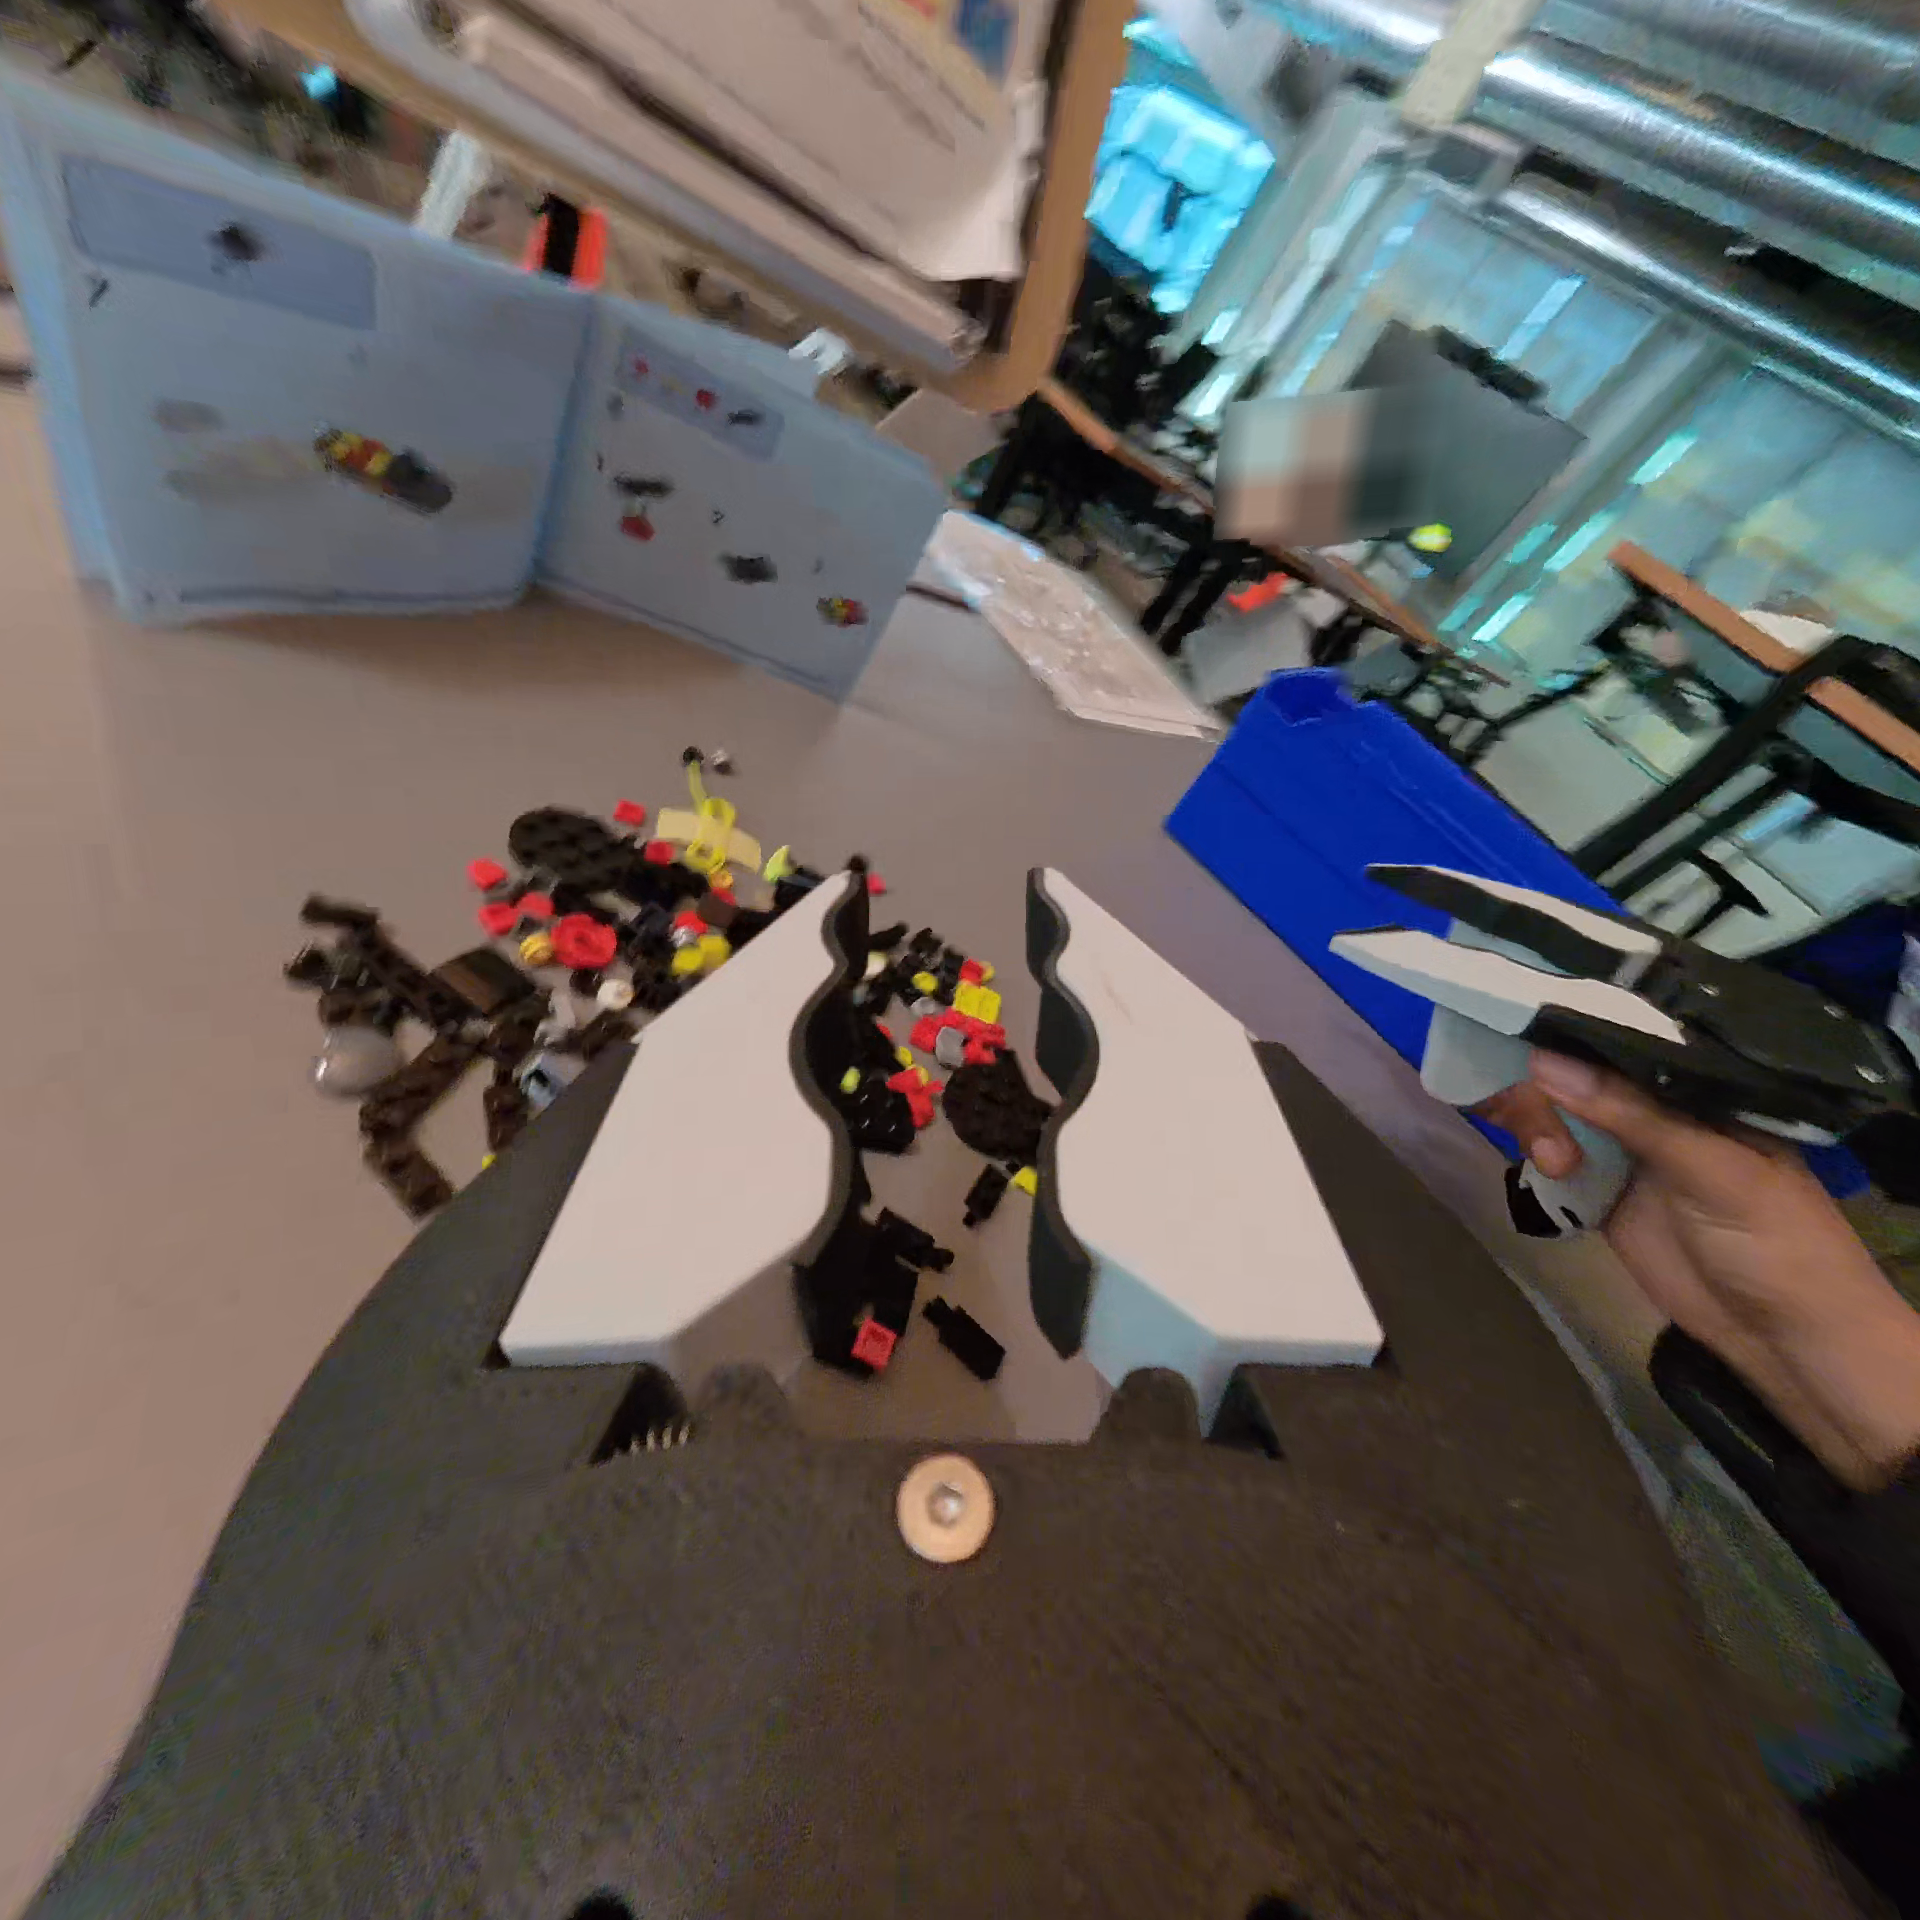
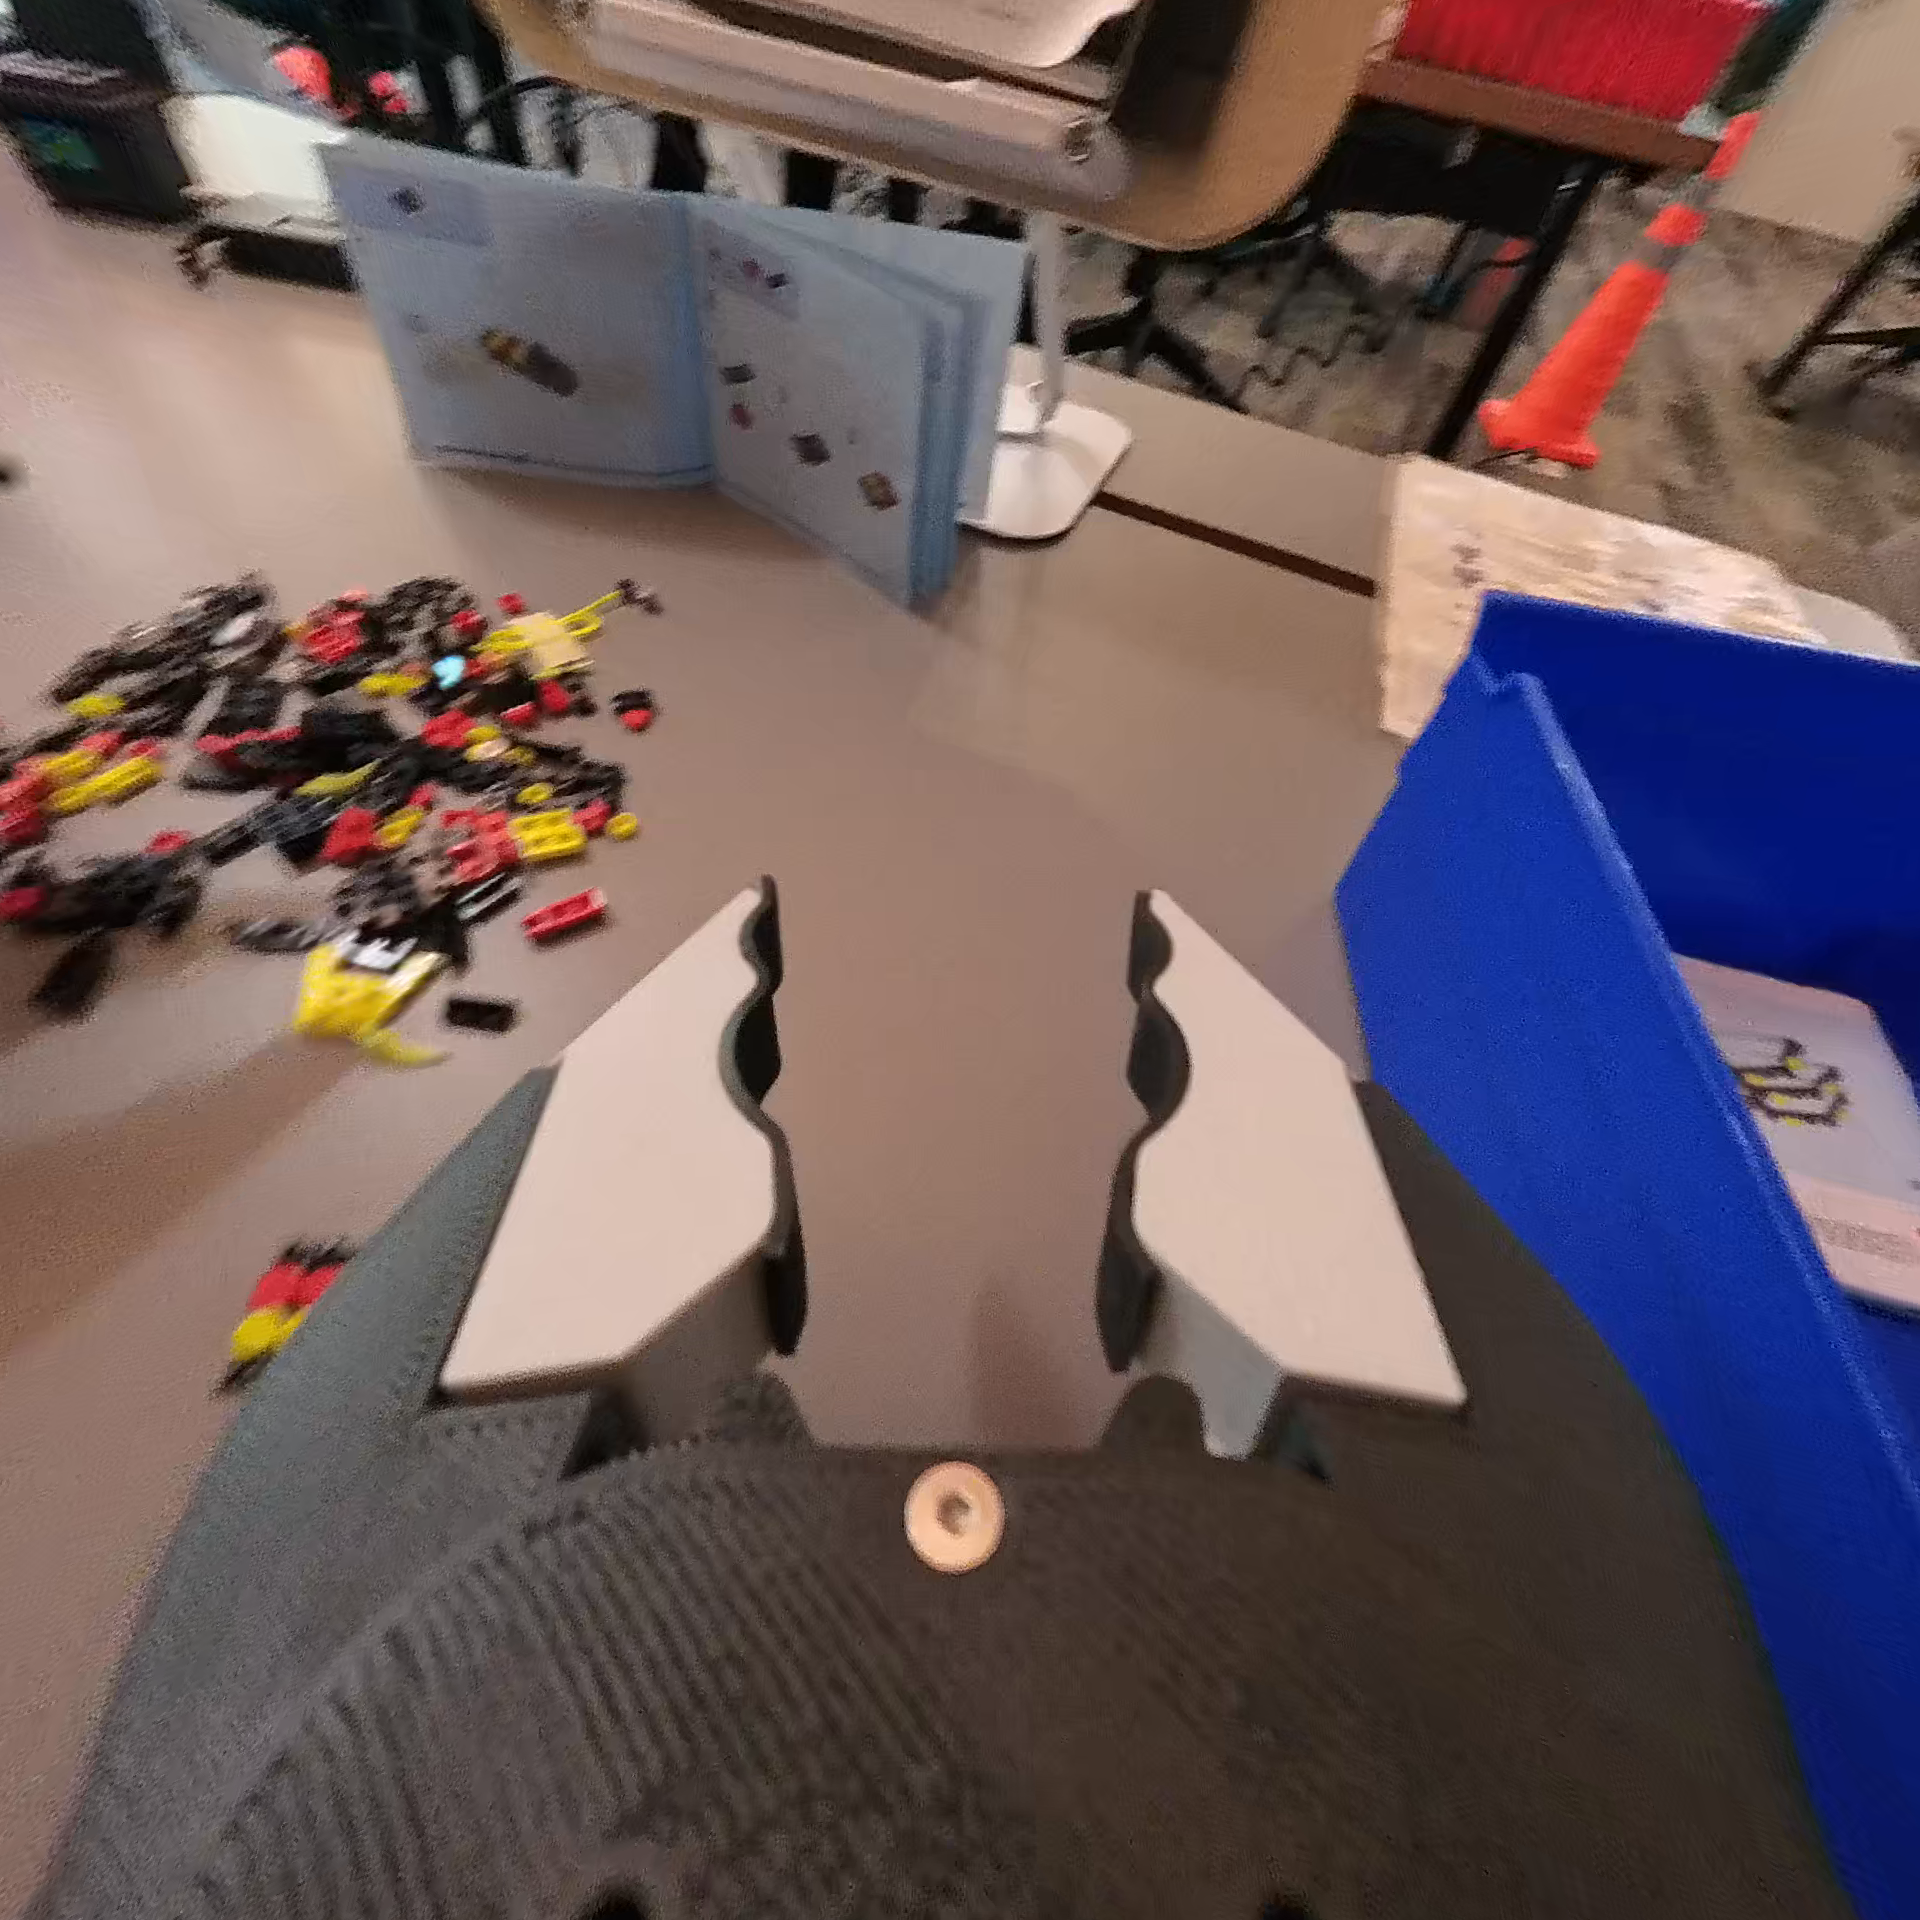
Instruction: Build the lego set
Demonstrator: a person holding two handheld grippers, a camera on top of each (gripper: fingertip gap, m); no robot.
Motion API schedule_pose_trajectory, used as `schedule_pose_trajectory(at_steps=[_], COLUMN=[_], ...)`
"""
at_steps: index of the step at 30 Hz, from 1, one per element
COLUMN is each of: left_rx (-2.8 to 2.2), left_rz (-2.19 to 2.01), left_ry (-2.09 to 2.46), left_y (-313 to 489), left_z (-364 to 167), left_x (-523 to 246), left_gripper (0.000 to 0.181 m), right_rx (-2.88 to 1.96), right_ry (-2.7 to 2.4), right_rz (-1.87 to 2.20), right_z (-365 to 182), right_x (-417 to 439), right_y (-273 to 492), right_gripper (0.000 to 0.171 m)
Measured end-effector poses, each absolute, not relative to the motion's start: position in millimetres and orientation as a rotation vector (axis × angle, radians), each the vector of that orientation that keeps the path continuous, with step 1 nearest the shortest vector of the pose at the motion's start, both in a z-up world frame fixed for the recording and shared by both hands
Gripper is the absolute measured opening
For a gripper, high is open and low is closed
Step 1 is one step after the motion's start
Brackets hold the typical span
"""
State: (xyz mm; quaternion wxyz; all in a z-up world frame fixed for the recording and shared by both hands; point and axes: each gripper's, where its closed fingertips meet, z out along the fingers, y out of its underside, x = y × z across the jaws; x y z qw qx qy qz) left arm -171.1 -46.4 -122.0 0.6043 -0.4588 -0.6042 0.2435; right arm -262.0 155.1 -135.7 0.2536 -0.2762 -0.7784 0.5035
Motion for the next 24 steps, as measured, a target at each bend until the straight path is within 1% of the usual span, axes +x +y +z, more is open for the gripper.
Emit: schedule_pose_trajectory(at_steps=[3,6,7,9,11,14,19,21,24], left_rx=[-1.119,-1.205,-1.216,-1.257,-1.240,-1.154,-1.135,-1.136,-1.174], left_rz=[0.482,0.570,0.587,0.536,0.489,0.419,0.262,0.277,0.342], left_ry=[-1.472,-1.449,-1.442,-1.453,-1.476,-1.494,-1.423,-1.397,-1.395], left_y=[-28.7,-27.2,-29.1,-27.6,-28.9,-29.0,-13.9,-15.8,-23.2], left_z=[-138.3,-139.3,-139.6,-149.1,-156.8,-156.3,-140.2,-133.9,-138.2], left_x=[-172.6,-170.4,-169.9,-166.9,-165.1,-167.0,-164.8,-167.0,-173.8], left_gripper=[0.032,0.038,0.040,0.044,0.046,0.045,0.045,0.042,0.041], right_rx=[-0.889,-0.963,-0.956,-0.908,-0.773,-0.610,-0.702,-0.758,-0.843], right_ry=[-2.071,-1.969,-1.963,-2.048,-2.162,-2.171,-2.217,-2.235,-2.227], right_rz=[1.483,1.802,1.846,1.816,1.677,1.492,1.556,1.591,1.670], right_z=[-134.4,-105.0,-102.4,-106.5,-113.5,-121.1,-127.7,-129.4,-127.4], right_x=[-282.1,-277.7,-273.4,-260.0,-245.1,-240.2,-248.8,-252.3,-256.5], right_y=[147.6,127.0,120.7,109.0,104.3,115.4,114.4,114.1,114.2], right_gripper=[0.059,0.052,0.052,0.053,0.055,0.047,0.051,0.053,0.053])
